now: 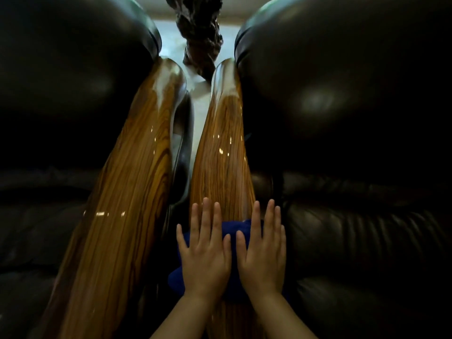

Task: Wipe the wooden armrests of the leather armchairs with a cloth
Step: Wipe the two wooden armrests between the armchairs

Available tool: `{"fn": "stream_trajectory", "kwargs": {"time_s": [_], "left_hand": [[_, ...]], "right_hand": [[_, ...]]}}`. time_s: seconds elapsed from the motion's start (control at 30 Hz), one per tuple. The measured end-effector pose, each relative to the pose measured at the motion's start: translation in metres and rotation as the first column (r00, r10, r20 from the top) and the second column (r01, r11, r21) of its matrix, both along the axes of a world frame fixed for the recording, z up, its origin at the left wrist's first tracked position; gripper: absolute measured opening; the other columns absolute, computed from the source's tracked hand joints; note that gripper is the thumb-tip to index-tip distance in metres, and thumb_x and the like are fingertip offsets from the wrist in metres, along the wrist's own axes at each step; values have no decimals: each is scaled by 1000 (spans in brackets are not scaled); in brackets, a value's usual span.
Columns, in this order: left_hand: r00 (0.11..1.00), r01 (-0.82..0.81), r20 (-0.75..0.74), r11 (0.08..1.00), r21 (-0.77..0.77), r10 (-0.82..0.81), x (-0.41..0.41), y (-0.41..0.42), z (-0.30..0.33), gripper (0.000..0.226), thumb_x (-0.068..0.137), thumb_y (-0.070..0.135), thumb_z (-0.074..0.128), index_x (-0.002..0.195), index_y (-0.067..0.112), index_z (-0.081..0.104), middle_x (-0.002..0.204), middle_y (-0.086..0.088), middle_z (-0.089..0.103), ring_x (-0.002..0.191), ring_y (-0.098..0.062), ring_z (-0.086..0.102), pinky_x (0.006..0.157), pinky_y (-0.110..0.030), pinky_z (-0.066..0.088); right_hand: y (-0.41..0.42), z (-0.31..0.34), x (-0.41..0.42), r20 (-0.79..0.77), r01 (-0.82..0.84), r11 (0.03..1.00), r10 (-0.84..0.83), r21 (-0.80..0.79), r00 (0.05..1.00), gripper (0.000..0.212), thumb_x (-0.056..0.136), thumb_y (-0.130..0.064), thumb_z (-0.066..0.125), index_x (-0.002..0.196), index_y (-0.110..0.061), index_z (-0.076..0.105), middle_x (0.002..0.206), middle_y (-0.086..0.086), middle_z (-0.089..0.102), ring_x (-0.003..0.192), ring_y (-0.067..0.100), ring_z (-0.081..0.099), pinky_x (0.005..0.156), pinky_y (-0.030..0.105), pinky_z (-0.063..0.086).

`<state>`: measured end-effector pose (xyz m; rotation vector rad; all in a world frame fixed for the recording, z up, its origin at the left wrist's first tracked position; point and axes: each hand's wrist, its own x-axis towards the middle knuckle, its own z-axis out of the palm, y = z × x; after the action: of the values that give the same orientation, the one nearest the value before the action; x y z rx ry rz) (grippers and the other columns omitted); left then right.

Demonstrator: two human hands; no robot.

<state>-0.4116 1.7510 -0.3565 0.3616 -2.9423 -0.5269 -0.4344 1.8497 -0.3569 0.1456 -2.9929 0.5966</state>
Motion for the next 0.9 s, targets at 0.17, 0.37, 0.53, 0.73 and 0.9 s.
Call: {"fn": "stream_trajectory", "kwargs": {"time_s": [0.17,0.37,0.53,0.73,0.9], "left_hand": [[999,-25,-28,1000,11,25,-57,-18,16,58,93,42,14,146,19,5,156,-5,11,144,-18,4,110,-59,19],[989,-57,-133,994,96,70,-147,-43,50,63,91,44,17,143,29,-14,153,3,-21,143,-14,-16,115,-56,-2],[995,11,-97,986,165,5,-116,-45,45,59,91,42,21,144,38,-4,155,9,-22,143,-11,-17,113,-53,0],[995,26,96,994,106,-36,-134,-47,30,57,85,51,6,132,51,-24,147,16,-34,136,-5,-32,114,-51,-4],[994,30,100,993,115,-42,-190,-60,38,56,88,51,11,128,51,-30,140,19,-43,132,-4,-38,116,-52,0]], "right_hand": [[-16,15,-63,-45,-21,999,23,31,999,62,93,-50,18,147,-23,5,156,13,7,143,26,8,110,53,22],[-39,50,-150,-93,14,986,-30,-167,995,59,91,-47,20,145,-28,3,157,10,1,144,23,3,113,55,13],[-32,36,-126,22,-91,923,107,-374,994,51,89,-52,15,135,-53,-6,151,-19,-16,139,0,-15,115,40,12],[-35,23,-148,67,-178,898,222,-403,973,56,94,-42,22,130,-55,-19,142,-30,-35,134,-4,-27,105,18,-3],[-51,30,-203,88,-185,883,245,-431,965,57,96,-38,26,132,-46,-17,142,-22,-35,135,2,-27,112,22,-4]]}}
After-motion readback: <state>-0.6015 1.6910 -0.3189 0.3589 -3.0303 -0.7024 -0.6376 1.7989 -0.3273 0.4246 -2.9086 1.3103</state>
